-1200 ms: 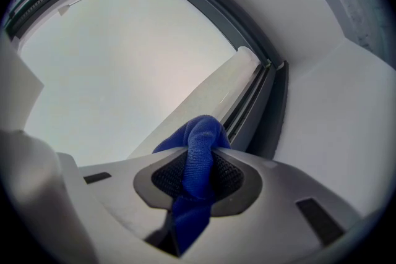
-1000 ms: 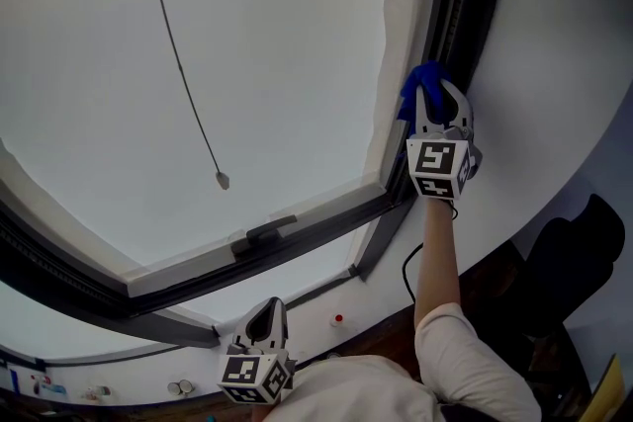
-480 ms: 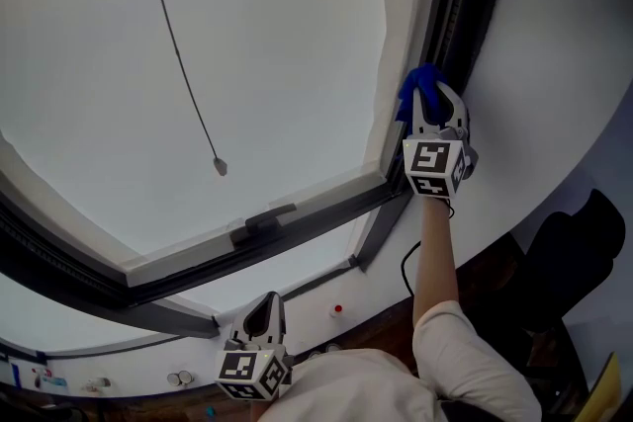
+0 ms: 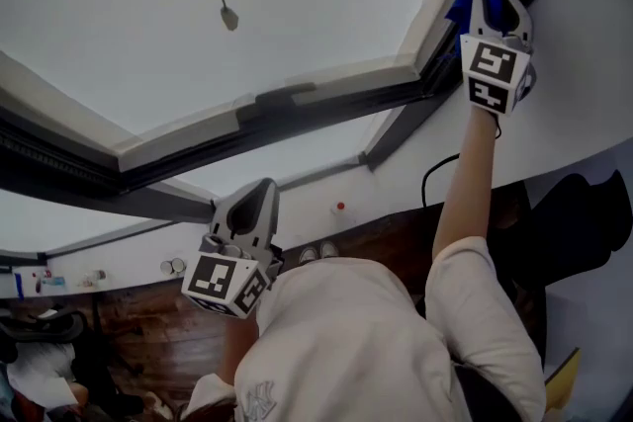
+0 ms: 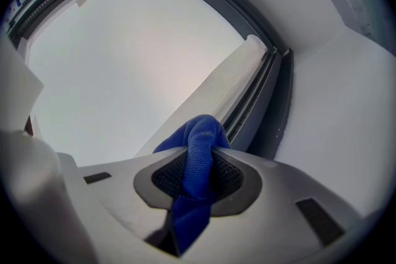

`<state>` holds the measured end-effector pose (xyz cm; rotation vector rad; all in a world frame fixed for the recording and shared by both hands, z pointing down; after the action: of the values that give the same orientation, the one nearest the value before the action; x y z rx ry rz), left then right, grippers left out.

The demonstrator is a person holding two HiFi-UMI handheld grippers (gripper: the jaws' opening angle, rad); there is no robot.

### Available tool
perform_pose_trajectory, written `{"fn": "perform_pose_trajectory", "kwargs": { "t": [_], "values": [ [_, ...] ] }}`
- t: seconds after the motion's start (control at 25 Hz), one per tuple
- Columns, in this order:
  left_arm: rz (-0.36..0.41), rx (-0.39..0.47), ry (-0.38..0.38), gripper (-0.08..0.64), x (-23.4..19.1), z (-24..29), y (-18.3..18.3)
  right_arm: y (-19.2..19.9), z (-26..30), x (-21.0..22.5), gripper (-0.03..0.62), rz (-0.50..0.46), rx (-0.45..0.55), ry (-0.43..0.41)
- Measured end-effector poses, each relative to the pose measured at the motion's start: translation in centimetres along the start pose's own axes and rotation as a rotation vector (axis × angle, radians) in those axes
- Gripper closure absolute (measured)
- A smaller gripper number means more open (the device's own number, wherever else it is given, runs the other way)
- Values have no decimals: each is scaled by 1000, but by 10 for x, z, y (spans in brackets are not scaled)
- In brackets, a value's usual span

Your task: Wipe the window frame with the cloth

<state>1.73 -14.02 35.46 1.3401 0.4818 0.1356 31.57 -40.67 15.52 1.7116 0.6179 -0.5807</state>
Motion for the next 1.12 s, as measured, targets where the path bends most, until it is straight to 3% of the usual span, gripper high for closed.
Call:
{"fn": "perform_pose_trajectory", "kwargs": {
  "t": [0.32, 1.12],
  "values": [
    [8, 32, 28, 551, -13, -15, -28, 19, -11, -21, 497, -6, -37, -47],
    [-8, 0, 35, 551, -5, -18, -3, 55, -24, -55, 497, -54, -65, -84]
  ]
}}
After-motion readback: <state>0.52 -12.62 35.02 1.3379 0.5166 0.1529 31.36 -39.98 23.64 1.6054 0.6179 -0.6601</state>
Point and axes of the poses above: the fingertips, and each gripper's own axes: z forward along the fingers, x to its right, y out of its underside, the point moved 3 cm from there along -z, backward along the fingers, and after that the axes turned 2 degrees about -x, right-handed, at the moved point
